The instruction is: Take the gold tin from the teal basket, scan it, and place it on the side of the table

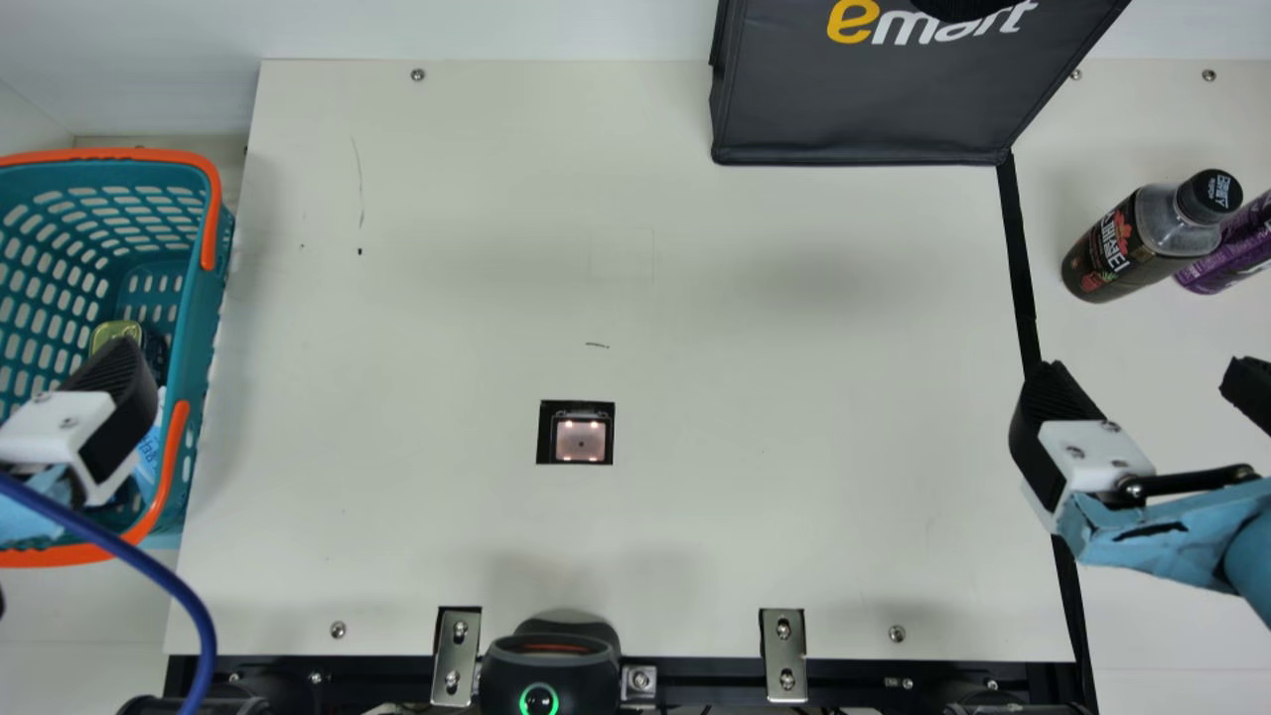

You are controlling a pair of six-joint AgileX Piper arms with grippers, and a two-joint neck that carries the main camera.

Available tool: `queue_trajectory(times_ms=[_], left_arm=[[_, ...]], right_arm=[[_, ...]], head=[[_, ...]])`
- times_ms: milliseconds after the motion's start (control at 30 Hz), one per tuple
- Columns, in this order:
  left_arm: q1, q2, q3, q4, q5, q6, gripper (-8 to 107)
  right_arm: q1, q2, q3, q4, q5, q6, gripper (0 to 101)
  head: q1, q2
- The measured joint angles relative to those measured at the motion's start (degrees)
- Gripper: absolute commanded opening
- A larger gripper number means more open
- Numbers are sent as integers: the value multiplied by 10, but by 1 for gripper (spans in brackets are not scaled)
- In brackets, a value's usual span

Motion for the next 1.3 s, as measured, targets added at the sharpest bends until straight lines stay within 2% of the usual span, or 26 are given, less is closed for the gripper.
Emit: queue_trajectory(times_ms=[133,600,1133,1300], left_arm=[[0,0,0,0,0,0,90],[0,0,0,0,0,0,90],[0,1,0,1,0,0,90],[24,15,-5,8,-10,-23,90]], right_arm=[[0,0,0,0,0,0,95],[0,0,0,0,0,0,95],[0,0,0,0,0,0,95],[0,0,0,0,0,0,95]], head=[[0,20],[0,195],[0,200],[0,200]])
